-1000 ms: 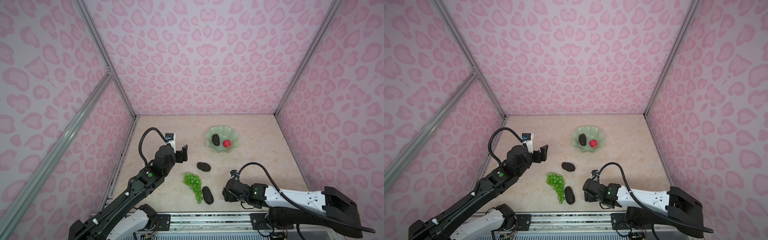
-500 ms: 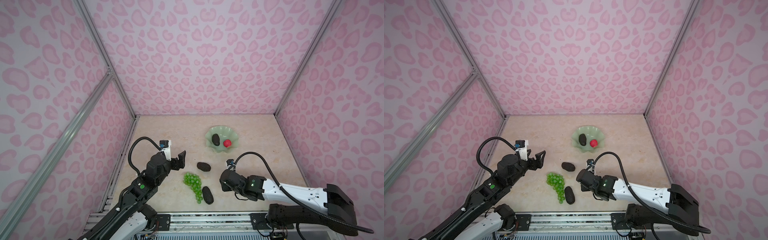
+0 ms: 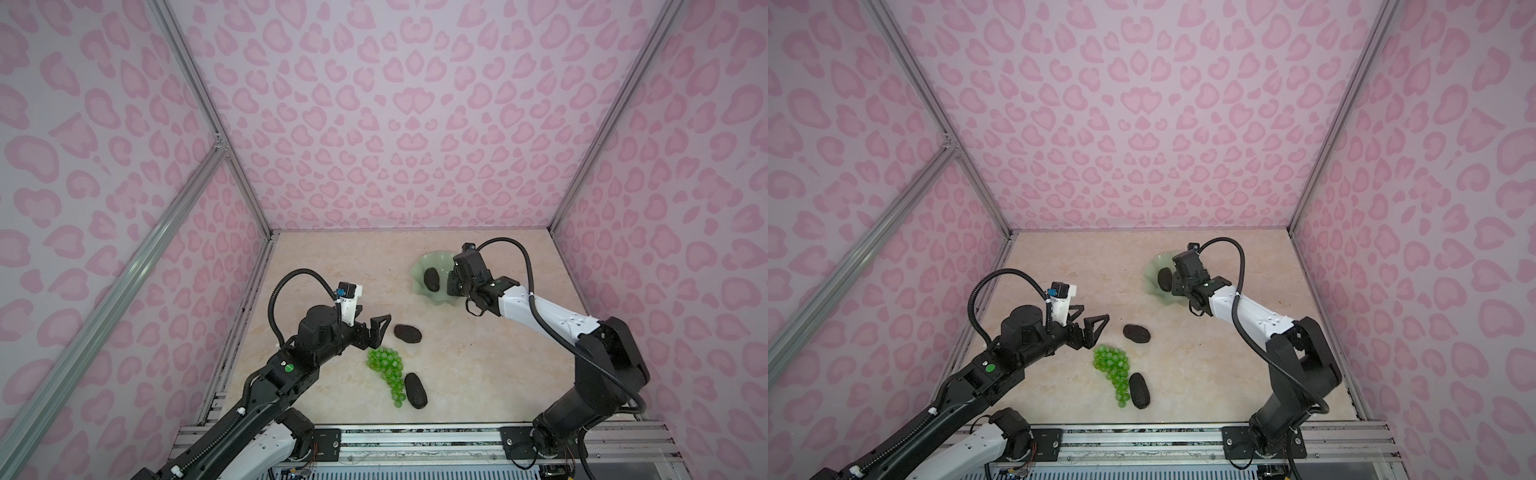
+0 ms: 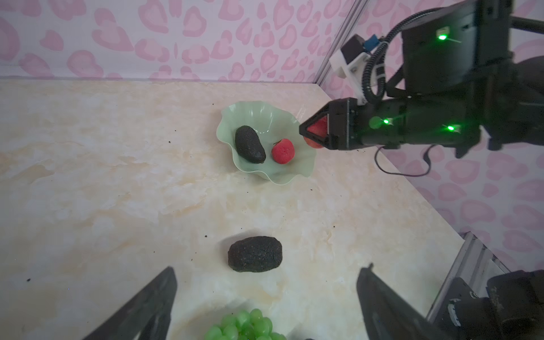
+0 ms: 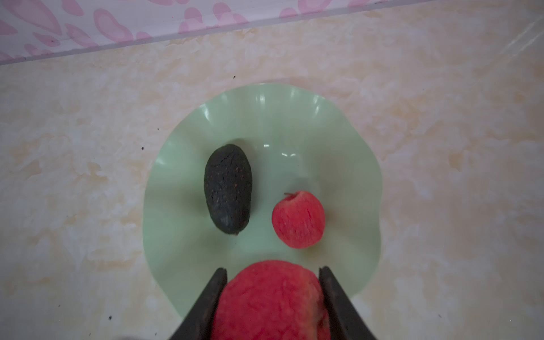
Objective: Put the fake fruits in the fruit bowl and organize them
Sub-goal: 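Place the red apple in the bowl beside the other apple with the right gripper, then grasp the avocado nearest the grapes with the right gripper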
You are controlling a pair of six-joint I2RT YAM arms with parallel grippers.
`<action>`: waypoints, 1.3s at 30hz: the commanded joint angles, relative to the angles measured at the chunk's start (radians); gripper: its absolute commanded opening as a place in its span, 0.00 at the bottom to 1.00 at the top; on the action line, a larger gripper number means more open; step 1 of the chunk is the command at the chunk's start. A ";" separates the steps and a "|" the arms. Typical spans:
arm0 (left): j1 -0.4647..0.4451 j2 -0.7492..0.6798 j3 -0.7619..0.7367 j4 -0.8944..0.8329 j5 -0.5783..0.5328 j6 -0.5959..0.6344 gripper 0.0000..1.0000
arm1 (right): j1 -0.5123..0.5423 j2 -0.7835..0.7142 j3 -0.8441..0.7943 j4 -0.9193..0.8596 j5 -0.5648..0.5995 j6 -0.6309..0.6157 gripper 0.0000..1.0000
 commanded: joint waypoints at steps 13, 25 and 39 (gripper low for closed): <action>0.000 -0.064 -0.007 -0.033 0.050 0.003 0.97 | -0.078 0.445 0.370 -0.043 -0.106 -0.084 0.54; 0.000 -0.086 -0.001 -0.036 0.025 0.018 0.97 | -0.064 0.249 0.277 -0.063 -0.080 -0.102 0.69; 0.000 -0.136 -0.024 -0.048 -0.016 0.021 0.98 | 0.479 -0.357 -0.353 -0.130 -0.149 0.181 0.68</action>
